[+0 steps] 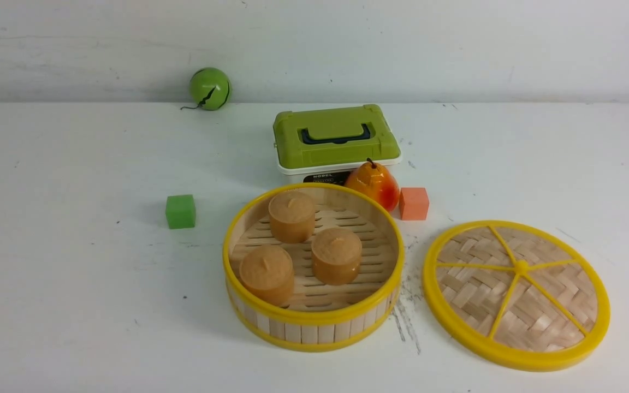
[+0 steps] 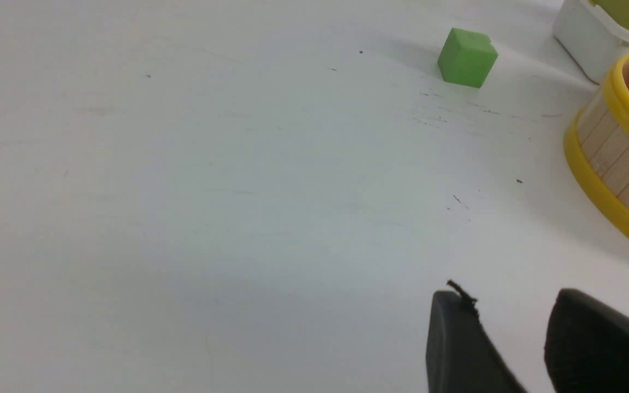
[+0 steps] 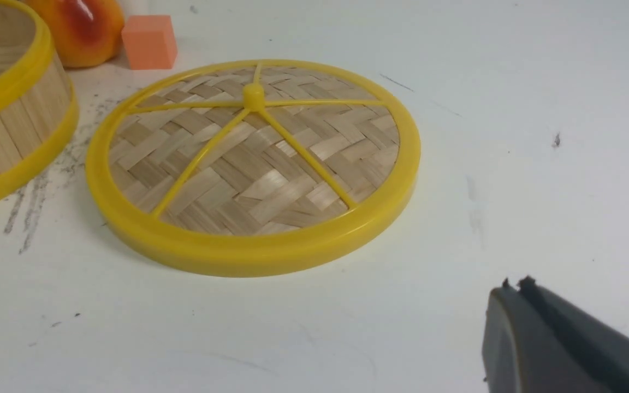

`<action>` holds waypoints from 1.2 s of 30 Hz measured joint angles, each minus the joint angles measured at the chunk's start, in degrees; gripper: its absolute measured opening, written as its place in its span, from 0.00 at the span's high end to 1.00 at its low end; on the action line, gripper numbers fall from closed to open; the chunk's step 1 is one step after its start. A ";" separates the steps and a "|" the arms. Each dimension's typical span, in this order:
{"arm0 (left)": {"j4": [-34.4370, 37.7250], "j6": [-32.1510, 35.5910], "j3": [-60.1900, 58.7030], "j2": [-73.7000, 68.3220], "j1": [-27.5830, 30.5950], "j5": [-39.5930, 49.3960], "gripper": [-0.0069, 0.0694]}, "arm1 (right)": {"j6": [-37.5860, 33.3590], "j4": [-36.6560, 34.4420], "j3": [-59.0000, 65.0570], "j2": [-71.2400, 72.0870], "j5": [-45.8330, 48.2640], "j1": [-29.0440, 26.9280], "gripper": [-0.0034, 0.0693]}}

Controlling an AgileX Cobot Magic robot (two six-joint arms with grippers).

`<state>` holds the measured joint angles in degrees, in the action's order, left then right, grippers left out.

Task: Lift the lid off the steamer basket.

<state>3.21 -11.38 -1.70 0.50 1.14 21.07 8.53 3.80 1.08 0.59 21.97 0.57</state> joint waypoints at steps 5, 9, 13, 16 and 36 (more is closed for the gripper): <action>0.00 0.00 0.00 0.00 0.00 0.00 0.60 | 0.00 0.00 0.00 0.00 0.00 0.00 0.97; 0.00 0.00 0.00 0.00 0.00 0.00 0.60 | 0.00 0.00 0.00 0.00 0.00 0.00 0.97; 0.00 0.00 0.00 0.00 0.00 0.00 0.60 | 0.00 0.00 0.00 0.00 0.00 0.00 0.97; 0.00 0.00 0.00 0.00 0.00 0.00 0.60 | 0.00 0.00 0.00 0.00 0.00 0.00 0.96; 0.00 0.00 0.00 0.00 0.00 -0.07 0.60 | 0.00 0.00 0.00 0.00 0.00 0.00 0.94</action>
<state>3.21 -11.38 -1.70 0.50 1.14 21.00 8.53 3.80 1.08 0.59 21.97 0.57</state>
